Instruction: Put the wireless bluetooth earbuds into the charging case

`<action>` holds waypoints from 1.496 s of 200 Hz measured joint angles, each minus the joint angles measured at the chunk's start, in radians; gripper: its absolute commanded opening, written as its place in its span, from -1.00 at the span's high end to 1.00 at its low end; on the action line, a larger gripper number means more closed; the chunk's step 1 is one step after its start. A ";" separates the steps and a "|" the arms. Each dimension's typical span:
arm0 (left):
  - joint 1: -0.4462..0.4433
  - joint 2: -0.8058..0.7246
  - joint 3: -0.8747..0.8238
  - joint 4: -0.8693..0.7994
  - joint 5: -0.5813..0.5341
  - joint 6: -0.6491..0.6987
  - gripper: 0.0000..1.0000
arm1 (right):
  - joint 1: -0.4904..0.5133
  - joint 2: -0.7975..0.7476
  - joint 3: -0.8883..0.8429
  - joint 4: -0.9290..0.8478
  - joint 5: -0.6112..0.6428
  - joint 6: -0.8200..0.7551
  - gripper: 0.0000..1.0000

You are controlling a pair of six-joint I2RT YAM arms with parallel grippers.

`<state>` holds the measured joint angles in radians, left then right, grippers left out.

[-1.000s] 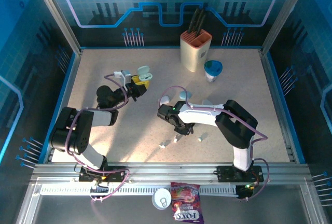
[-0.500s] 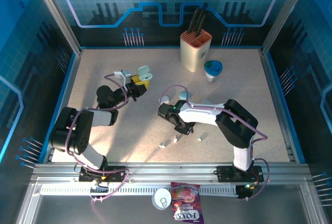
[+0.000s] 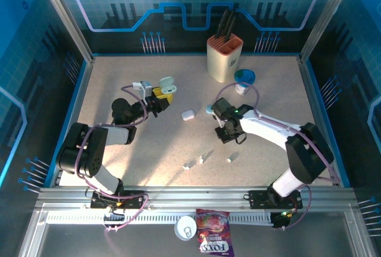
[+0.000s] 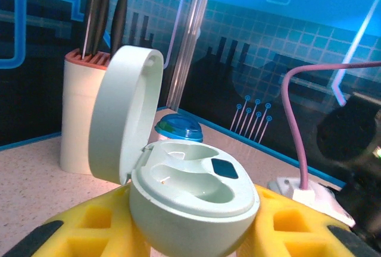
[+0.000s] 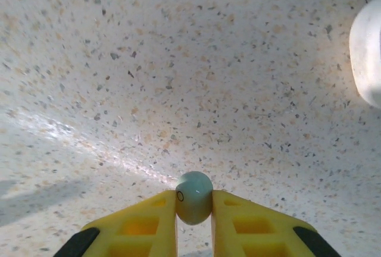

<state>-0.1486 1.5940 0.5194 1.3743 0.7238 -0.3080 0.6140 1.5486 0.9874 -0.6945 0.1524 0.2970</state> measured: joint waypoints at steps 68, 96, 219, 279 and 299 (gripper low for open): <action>-0.140 0.045 0.000 0.000 -0.001 0.038 0.42 | -0.249 -0.201 -0.203 0.225 -0.397 0.146 0.59; -0.196 0.077 0.006 0.000 -0.001 0.056 0.42 | -0.313 -0.253 -0.250 0.288 -0.508 0.205 0.59; -0.349 0.193 0.089 0.000 -0.029 0.156 0.42 | -0.393 -0.418 -0.312 0.395 -0.745 0.387 0.59; -0.402 0.247 0.117 0.000 -0.059 0.229 0.43 | -0.363 -0.456 -0.280 0.456 -0.797 0.456 0.58; -0.417 0.262 0.125 0.000 -0.070 0.253 0.43 | -0.328 -0.459 -0.245 0.472 -0.797 0.463 0.58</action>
<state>-0.5655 1.8557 0.6445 1.3739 0.6540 -0.0555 0.2855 1.0901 0.7425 -0.2230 -0.6445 0.7597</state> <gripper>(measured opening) 0.344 0.211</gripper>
